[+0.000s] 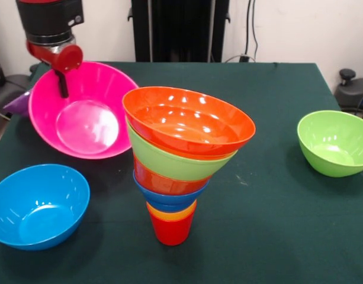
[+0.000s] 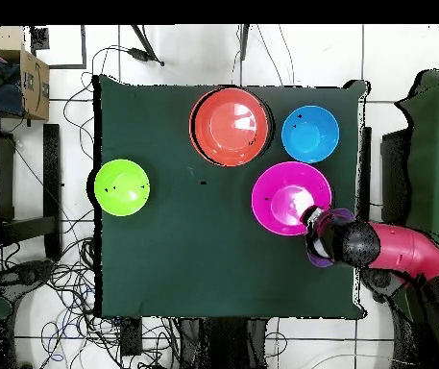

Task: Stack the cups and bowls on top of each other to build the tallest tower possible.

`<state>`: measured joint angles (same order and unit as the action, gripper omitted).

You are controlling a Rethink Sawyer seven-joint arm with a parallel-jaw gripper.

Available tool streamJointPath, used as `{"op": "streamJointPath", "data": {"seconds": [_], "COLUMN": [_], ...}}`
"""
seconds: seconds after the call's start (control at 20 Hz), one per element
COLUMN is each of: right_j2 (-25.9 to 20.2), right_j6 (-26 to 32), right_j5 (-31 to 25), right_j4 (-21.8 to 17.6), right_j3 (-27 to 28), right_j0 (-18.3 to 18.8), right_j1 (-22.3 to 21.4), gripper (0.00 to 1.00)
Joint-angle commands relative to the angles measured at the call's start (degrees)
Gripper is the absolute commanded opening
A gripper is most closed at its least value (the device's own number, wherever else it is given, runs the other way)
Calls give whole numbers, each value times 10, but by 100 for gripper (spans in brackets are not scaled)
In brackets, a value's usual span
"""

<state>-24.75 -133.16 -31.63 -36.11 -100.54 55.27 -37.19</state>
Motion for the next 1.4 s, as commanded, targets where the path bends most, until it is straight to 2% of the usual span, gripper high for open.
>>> {"op": "streamJointPath", "data": {"seconds": [0.05, 0.55, 0.8, 1.05, 1.4], "right_j2": [23, 82, 93, 107, 111], "right_j6": [-3, -43, -40, -33, -15], "right_j5": [-14, 51, 75, 96, 102], "right_j4": [2, -37, -32, -42, -31], "right_j3": [-84, -165, -201, -188, -151], "right_j0": [-45, -107, -124, -145, -155], "right_j1": [-19, -74, -97, -91, -70], "gripper": [0, 0, 0, 0, 0]}}
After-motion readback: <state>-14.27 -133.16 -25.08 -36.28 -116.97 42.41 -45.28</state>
